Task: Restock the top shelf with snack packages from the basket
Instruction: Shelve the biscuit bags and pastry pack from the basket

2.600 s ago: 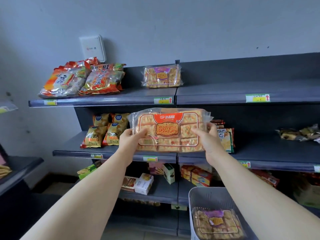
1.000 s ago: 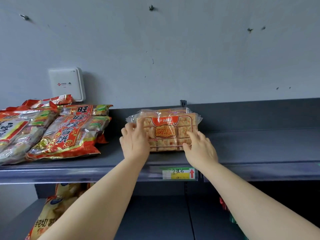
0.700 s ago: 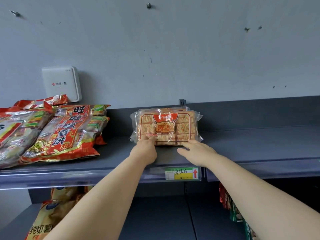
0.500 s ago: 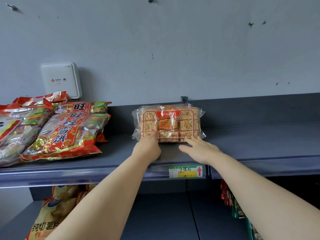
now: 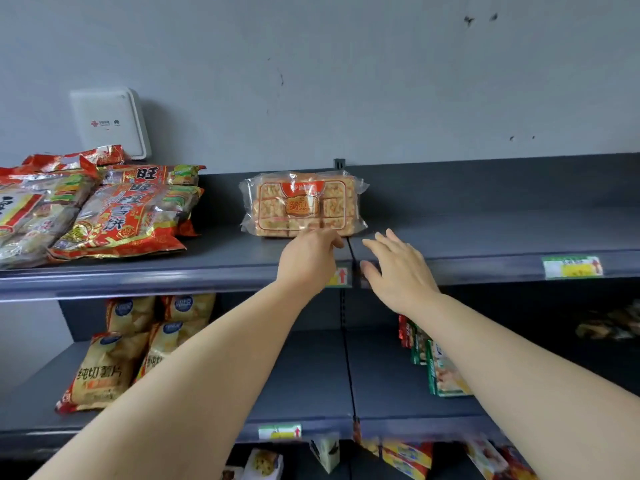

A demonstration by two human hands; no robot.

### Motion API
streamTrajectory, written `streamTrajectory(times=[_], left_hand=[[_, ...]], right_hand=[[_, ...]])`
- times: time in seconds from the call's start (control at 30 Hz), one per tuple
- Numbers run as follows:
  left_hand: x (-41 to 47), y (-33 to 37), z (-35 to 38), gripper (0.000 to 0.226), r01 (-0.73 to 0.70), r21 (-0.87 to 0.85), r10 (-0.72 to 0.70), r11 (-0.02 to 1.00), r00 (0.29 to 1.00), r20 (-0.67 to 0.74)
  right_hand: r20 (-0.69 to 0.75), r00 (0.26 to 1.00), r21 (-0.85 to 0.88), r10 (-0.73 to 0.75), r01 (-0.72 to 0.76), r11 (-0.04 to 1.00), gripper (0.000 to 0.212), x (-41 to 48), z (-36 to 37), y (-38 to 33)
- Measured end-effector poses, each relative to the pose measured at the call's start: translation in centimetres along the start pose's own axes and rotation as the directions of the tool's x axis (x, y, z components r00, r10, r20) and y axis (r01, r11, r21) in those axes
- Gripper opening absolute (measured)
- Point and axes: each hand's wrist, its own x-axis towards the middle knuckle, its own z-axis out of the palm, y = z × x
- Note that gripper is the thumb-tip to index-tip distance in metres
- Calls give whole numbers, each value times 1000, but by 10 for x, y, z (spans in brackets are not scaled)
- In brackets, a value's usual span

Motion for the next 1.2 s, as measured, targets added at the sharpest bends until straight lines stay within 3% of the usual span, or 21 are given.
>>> streamTrajectory(times=[0.23,0.4,0.57,0.7,0.8,0.97,1.2], left_hand=[[-72,95,53,36,68,19,-71,997,968,239],[-129,146,105,50,108,128,-161,986,813,559],[-185,167,161,58,85,170,-185,982,638,748],[-222,174,195,57,27,178,-165,984,530,832],[-243,169,225,54,49,189,-191,981,437,879],[-262,151,271,43,125,180,-213,976,345,914],[-290,121,323,46,141,285,-310,948,210,927]], right_hand=[[158,984,-72,77,-67,995,53,-119,-21,88],[274,943,-101,190,-168,981,53,-205,-27,145],[436,848,-167,300,-251,953,56,-275,-13,185],[570,748,-193,339,-279,941,57,-310,7,204],[652,670,-213,355,-287,934,57,-326,25,214],[735,566,-269,372,-260,927,51,-339,60,230],[797,477,-258,372,-289,922,45,-354,115,247]])
